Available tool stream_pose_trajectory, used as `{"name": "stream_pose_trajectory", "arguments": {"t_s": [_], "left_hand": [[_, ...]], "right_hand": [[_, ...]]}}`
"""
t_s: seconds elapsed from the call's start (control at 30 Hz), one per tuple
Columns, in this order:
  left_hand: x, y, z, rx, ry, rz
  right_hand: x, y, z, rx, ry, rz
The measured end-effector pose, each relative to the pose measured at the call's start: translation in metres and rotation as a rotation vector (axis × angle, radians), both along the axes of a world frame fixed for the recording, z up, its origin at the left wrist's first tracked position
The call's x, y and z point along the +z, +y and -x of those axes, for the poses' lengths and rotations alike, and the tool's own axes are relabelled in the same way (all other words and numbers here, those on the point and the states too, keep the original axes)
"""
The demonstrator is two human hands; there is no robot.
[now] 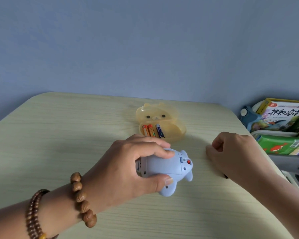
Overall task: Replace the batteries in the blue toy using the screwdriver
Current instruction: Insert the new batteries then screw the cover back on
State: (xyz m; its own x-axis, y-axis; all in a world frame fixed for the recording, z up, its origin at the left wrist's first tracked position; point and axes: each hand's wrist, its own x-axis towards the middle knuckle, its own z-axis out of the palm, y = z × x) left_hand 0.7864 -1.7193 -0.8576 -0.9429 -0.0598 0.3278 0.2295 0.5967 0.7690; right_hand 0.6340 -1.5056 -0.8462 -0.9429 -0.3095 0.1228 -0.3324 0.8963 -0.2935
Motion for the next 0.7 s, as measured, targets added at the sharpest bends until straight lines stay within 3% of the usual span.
{"name": "stream_pose_trajectory", "arguments": {"t_s": [0.07,0.13,0.2,0.27,0.37,0.5,0.6,0.7], "left_hand": [[0.001,0.0,0.0,0.001,-0.006,0.004],[0.001,0.001,-0.001,0.0,-0.012,0.013],[0.002,0.0,-0.001,0.002,-0.022,0.02],[0.004,-0.001,-0.001,0.0,-0.051,0.026],[0.01,-0.002,0.0,-0.017,-0.111,0.025],[0.016,-0.004,-0.001,-0.045,-0.176,-0.078],[0.022,-0.011,-0.003,-0.139,-0.211,-0.272],[0.025,-0.009,-0.003,-0.102,-0.164,-0.116]], "right_hand": [[-0.001,0.002,0.002,0.017,0.0,-0.018],[0.003,0.006,-0.001,0.065,0.116,-0.019],[0.015,0.013,-0.015,0.254,0.24,0.106],[0.029,0.016,-0.037,0.556,0.133,0.196],[0.023,0.01,-0.057,0.777,0.008,0.092],[0.009,0.006,-0.054,0.709,0.027,0.293],[0.012,0.004,-0.049,0.61,-0.252,0.634],[0.014,-0.006,-0.049,0.583,-0.503,0.871]]}}
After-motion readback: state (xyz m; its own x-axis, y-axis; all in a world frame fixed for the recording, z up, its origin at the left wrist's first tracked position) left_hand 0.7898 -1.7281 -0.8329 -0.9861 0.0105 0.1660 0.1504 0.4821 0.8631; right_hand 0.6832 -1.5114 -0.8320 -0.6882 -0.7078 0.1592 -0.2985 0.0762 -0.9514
